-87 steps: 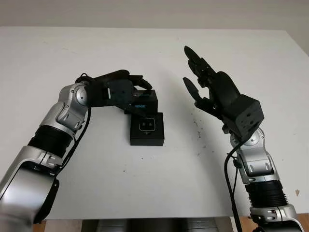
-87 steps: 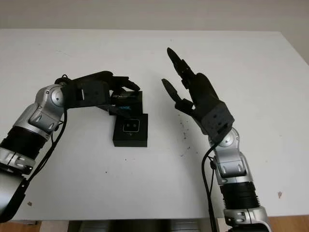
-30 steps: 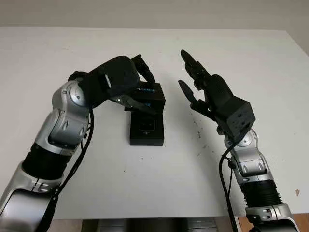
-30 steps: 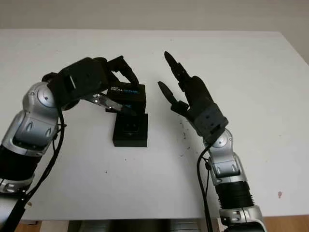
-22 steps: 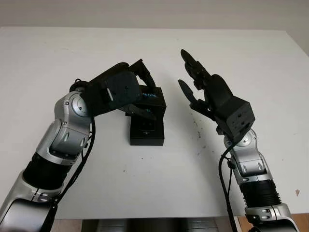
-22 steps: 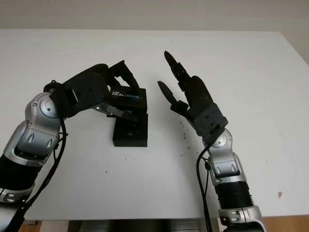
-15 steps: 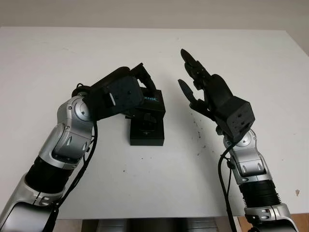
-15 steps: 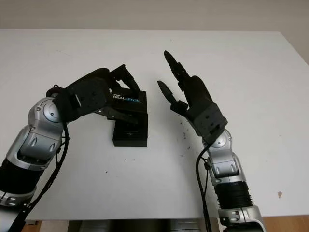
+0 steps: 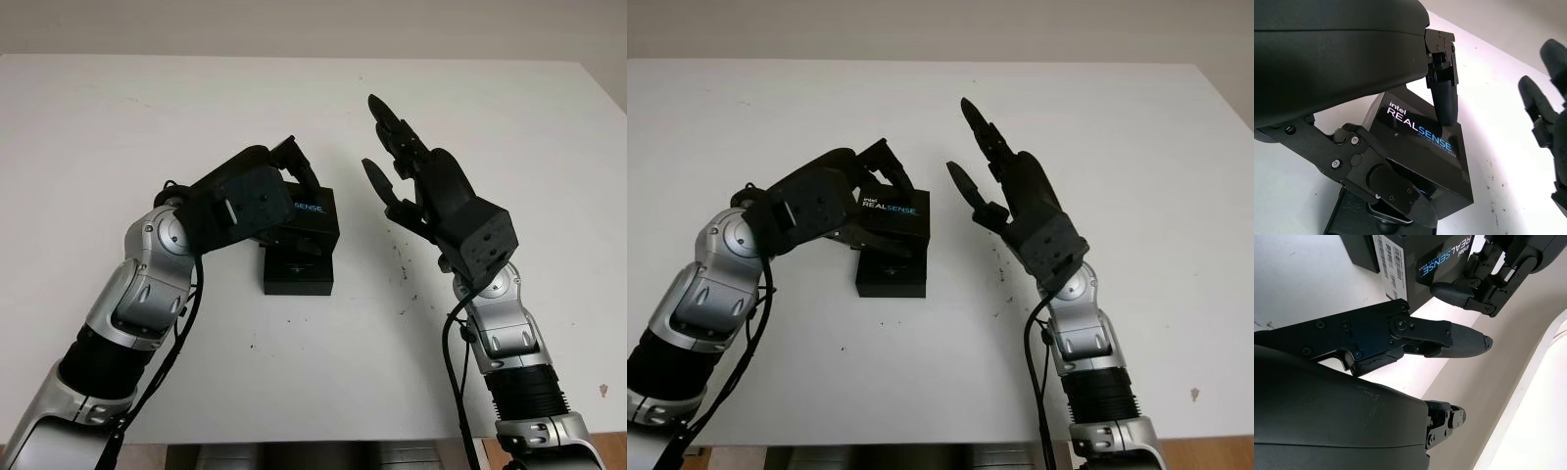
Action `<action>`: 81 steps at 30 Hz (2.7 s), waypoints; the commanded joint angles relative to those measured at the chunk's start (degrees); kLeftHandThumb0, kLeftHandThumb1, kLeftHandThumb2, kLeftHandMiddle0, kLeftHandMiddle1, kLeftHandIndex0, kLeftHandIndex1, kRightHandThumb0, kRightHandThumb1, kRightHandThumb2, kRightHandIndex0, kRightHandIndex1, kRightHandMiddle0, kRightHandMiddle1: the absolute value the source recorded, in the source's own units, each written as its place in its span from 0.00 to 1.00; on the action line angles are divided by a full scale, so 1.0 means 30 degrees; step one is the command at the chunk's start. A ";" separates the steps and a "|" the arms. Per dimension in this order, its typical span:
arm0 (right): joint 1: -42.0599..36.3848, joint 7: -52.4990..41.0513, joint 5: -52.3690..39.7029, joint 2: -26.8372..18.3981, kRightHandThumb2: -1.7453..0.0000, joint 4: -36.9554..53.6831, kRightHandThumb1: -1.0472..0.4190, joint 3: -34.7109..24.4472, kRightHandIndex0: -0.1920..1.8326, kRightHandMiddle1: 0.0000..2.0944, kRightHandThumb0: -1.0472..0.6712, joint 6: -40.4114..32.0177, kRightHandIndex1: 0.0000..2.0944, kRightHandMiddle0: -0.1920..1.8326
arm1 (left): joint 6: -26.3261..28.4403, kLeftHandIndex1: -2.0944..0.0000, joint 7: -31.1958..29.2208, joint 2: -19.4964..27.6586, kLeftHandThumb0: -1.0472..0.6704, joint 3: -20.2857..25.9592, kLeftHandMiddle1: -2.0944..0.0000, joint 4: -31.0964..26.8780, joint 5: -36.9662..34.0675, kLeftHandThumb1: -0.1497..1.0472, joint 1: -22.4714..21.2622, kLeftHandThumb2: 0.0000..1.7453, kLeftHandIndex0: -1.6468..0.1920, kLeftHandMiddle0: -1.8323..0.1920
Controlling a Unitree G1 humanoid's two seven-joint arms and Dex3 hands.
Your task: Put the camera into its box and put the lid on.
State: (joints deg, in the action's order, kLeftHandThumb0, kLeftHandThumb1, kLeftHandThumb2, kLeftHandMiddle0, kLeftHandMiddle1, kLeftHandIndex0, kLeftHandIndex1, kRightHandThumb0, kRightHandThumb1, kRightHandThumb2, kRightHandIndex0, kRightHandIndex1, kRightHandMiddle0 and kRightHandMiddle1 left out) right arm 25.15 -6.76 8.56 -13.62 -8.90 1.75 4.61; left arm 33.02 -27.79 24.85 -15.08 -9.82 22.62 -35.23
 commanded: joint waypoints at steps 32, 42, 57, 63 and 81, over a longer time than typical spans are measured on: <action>0.0339 -0.0198 -0.0106 -0.0056 0.70 -0.0298 0.00 -0.0084 0.15 0.03 0.19 0.0170 0.03 0.15 | 0.1128 0.18 0.0271 -0.0554 0.42 0.0350 0.11 -0.1996 -0.1186 1.00 0.1015 0.08 0.89 0.89; 0.0462 -0.0062 0.0034 -0.0147 0.70 -0.0543 0.00 -0.0036 0.16 0.03 0.19 0.0502 0.03 0.15 | 0.0781 0.19 0.0302 -0.0092 0.42 0.0442 0.10 -0.2039 -0.1321 1.00 0.1727 0.08 0.89 0.88; 0.0753 -0.0134 -0.0038 -0.0253 0.70 -0.1204 0.00 -0.0189 0.17 0.03 0.19 0.1132 0.03 0.16 | 0.1272 0.22 0.0740 -0.0119 0.42 0.0520 0.13 -0.2338 -0.1079 1.00 0.2311 0.07 0.87 0.87; 0.0781 -0.0145 -0.0063 -0.0221 0.70 -0.1233 0.00 -0.0164 0.17 0.03 0.19 0.1282 0.03 0.16 | 0.1185 0.21 0.1083 -0.0285 0.42 0.0524 0.11 -0.2424 -0.1138 1.00 0.2620 0.07 0.88 0.88; 0.0881 -0.0244 0.0065 -0.0384 0.70 -0.1351 0.00 -0.0122 0.17 0.03 0.19 0.1148 0.03 0.16 | 0.1144 0.23 0.1253 -0.0048 0.42 0.0588 0.09 -0.3315 -0.1115 1.00 0.3412 0.07 0.88 0.89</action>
State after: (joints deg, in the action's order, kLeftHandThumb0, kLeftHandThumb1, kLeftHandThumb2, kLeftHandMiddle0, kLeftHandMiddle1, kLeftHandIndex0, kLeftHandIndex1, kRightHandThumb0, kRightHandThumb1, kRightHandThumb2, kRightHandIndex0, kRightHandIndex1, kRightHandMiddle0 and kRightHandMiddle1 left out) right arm 27.21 -7.52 8.63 -14.20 -12.98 1.57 7.61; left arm 37.40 -24.51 24.10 -13.86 -18.96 19.10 -25.83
